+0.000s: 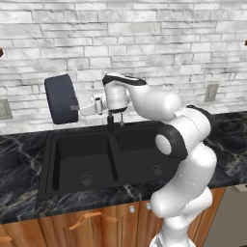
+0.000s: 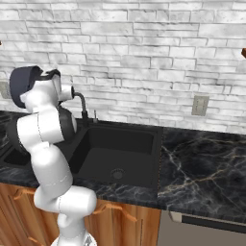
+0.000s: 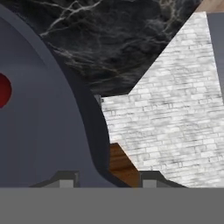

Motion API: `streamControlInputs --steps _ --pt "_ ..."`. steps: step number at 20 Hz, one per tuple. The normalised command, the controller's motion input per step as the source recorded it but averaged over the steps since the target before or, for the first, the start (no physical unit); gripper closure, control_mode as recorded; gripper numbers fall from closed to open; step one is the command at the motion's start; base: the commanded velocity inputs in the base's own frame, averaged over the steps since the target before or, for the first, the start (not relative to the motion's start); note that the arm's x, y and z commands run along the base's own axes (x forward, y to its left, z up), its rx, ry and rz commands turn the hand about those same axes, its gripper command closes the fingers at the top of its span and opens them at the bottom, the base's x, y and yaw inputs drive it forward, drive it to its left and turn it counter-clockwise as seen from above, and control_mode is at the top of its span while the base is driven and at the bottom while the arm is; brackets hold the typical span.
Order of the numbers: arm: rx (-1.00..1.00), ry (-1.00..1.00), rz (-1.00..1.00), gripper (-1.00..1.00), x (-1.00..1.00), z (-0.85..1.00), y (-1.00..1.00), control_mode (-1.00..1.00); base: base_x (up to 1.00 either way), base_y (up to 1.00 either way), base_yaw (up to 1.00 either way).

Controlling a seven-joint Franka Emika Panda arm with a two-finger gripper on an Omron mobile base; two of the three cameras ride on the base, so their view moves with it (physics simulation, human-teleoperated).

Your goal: Dump the tomato from the pot into the sink. Then turn on the water and wash the tomato. Then turn off the water and put the tomato back in the pot.

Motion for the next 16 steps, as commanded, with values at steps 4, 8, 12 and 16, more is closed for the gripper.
streamControlInputs --steps 4,8,12,16 --pt "0.11 0.03 0.00 1.00 0.04 0.12 -0.02 -1.00 0.00 0.00 0.00" --pt "0.12 0.04 0.00 1.00 0.00 0.19 -0.07 -1.00 0.00 0.00 0.00" --pt "0.11 0.06 0.00 1.00 0.01 0.18 -0.11 -1.00 0.00 0.00 0.00" --pt "0.10 0.07 0.00 1.00 0.05 0.15 -0.16 -1.00 0.00 0.00 0.00"
